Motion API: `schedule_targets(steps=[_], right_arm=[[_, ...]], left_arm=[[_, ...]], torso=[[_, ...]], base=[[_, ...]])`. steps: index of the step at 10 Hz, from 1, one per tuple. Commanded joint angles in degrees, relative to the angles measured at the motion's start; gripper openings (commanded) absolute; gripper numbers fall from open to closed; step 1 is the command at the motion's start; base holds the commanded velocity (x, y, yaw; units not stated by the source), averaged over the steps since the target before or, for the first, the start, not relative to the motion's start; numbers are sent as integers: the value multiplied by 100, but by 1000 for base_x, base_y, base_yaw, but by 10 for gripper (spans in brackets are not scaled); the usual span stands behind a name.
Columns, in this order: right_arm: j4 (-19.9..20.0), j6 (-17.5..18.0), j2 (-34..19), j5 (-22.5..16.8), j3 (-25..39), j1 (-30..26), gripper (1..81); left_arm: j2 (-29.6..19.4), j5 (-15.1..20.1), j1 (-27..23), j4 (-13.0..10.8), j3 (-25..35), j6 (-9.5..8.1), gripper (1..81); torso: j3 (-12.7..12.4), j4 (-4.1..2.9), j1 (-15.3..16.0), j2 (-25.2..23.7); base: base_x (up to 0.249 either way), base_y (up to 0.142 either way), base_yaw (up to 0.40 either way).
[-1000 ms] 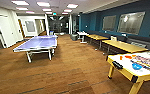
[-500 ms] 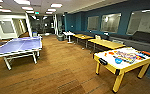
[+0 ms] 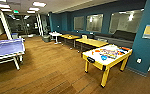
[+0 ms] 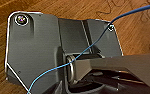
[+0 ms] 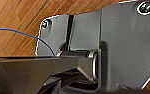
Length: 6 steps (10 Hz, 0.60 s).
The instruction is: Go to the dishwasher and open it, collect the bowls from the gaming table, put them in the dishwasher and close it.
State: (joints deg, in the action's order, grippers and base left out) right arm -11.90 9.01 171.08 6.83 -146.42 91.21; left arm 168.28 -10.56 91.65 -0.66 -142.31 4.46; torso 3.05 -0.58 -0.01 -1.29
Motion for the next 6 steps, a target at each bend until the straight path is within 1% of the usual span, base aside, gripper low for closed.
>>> schedule_targets(steps=[1, 4, 6], right_arm=[[-85, -4, 25, -269, 18, -256, 811], [-85, -4, 42, -261, 18, -256, 811], [-85, -4, 43, -261, 18, -248, 811]], left_arm=[[-22, 273, -204, -40, 54, 11, 811], [-39, 273, -204, -31, 54, 11, 811], [-48, 273, -195, -31, 54, 11, 811]], torso=[[0, 0, 1, 0], [0, 0, 1, 0], [0, 0, 1, 0]], base=[[0, 0, -400], [0, 0, -384], [0, 0, -148]])
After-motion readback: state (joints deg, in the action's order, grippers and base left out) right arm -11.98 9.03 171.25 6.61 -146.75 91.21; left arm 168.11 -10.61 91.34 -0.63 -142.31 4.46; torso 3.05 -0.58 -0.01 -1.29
